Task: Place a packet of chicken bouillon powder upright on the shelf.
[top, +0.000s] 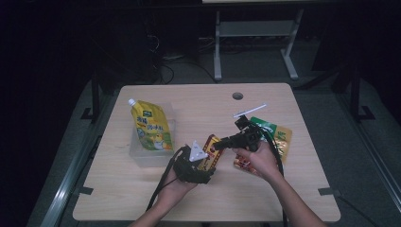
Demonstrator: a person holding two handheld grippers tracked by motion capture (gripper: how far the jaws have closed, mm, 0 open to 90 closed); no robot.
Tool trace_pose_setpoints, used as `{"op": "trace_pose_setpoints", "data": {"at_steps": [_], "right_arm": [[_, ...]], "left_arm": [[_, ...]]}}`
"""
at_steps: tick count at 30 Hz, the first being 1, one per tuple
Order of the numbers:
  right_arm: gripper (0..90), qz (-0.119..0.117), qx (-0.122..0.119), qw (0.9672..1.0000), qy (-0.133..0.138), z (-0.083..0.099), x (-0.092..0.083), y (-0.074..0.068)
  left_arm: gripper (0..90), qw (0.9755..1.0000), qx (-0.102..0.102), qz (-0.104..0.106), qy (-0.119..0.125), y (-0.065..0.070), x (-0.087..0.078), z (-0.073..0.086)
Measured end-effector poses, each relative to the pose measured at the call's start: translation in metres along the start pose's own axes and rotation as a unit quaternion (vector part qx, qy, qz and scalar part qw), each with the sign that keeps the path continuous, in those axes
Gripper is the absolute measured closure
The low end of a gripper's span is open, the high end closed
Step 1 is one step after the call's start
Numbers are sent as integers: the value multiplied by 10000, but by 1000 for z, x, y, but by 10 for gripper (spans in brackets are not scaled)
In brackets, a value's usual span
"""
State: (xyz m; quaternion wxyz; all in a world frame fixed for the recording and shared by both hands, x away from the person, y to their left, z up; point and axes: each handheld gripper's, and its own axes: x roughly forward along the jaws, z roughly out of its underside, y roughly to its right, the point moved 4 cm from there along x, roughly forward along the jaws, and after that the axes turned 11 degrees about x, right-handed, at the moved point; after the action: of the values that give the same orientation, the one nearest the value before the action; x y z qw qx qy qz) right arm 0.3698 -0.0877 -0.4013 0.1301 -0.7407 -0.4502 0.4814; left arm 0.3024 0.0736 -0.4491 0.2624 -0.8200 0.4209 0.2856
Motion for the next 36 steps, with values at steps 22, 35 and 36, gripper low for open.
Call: {"op": "trace_pose_setpoints", "data": {"at_steps": [22, 35, 36], "right_arm": [[674, 420, -1116, 9929, 33, -35, -9, -29], [673, 300, -1856, 9821, -43, -49, 8, -55], [673, 284, -1980, 9798, -45, -50, 8, -56]], "left_arm": [[283, 9994, 170, 266, 124, 21, -18, 11], [282, 9982, 225, 515, 209, 34, -15, 15], [276, 9982, 225, 515, 209, 34, -15, 15]]}}
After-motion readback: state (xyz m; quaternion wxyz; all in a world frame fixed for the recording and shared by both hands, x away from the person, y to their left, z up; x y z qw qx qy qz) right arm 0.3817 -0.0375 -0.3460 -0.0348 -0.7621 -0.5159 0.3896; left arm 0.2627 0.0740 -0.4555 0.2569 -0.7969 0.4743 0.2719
